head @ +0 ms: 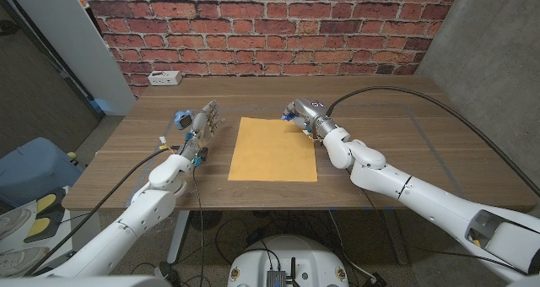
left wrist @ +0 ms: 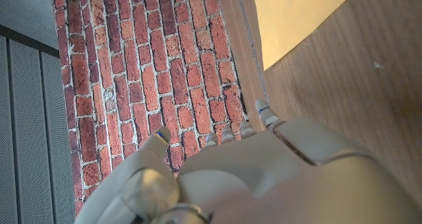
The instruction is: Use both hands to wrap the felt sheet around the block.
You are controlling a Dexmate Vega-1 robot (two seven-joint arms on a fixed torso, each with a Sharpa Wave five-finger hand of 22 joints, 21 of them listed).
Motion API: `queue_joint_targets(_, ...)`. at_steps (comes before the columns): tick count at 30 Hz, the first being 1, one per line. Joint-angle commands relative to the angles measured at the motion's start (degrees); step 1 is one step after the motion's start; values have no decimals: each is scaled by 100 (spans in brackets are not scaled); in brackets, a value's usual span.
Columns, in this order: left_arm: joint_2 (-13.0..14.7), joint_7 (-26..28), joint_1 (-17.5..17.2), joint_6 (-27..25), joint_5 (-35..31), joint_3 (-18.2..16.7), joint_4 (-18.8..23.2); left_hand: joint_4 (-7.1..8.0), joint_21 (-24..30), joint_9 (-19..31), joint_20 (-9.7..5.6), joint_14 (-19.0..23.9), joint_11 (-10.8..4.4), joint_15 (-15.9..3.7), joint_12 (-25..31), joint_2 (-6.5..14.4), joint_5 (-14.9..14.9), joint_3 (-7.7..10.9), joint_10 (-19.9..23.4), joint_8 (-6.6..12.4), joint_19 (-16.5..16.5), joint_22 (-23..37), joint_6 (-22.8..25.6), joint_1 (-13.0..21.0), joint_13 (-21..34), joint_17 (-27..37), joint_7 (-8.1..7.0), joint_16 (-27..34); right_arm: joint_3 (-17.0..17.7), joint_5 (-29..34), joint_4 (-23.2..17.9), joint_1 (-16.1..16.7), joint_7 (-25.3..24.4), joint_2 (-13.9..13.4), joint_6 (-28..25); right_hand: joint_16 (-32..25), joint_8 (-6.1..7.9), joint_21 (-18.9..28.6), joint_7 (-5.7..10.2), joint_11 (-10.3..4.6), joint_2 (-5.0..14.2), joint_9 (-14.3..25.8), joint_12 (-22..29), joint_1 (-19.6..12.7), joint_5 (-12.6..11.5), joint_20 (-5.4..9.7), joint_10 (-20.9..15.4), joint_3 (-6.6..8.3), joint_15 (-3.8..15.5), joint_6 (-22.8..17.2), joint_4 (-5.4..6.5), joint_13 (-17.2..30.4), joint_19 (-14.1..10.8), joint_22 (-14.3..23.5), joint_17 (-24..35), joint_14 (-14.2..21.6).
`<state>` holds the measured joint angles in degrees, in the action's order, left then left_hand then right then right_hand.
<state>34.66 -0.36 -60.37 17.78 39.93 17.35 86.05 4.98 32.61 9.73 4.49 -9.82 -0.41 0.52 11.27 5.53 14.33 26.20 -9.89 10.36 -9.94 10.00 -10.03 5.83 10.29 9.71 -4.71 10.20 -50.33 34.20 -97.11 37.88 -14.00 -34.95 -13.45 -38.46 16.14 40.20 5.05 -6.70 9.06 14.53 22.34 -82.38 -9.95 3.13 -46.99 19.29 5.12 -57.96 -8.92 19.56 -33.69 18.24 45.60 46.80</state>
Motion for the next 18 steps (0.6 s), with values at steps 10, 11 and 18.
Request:
queue_joint_targets(10,43,-109,-61,46,8,10,61,-1,-55,25,-10,-553,-2,14,12,-23,26,-11,-709,4,-436,23,-233,-7,16,20,-18,32,-13,276,-278,191,631,-3,577,82,3,199,-30,253,-6,22,460,-83,-41,761,-311,14,843,-70,20,472,78,3,74,168)
queue_joint_targets(11,47,-104,-70,50,5,7,68,-1,-56,25,-11,-550,-20,16,11,-23,27,-12,-710,4,-431,23,-232,-7,16,20,-17,33,-14,285,-282,196,661,3,584,86,2,205,-31,273,-6,22,459,-83,-41,758,-317,14,842,-71,20,469,86,2,77,170)
queue_joint_targets(18,65,-68,-162,71,18,-21,130,-4,-80,25,-16,-552,-35,18,12,-22,30,-18,-707,4,-424,23,-232,-7,16,20,-18,30,-13,291,-285,254,768,32,713,116,1,274,-33,254,-6,27,459,-84,-41,759,-325,13,842,-88,23,482,101,-2,103,194)
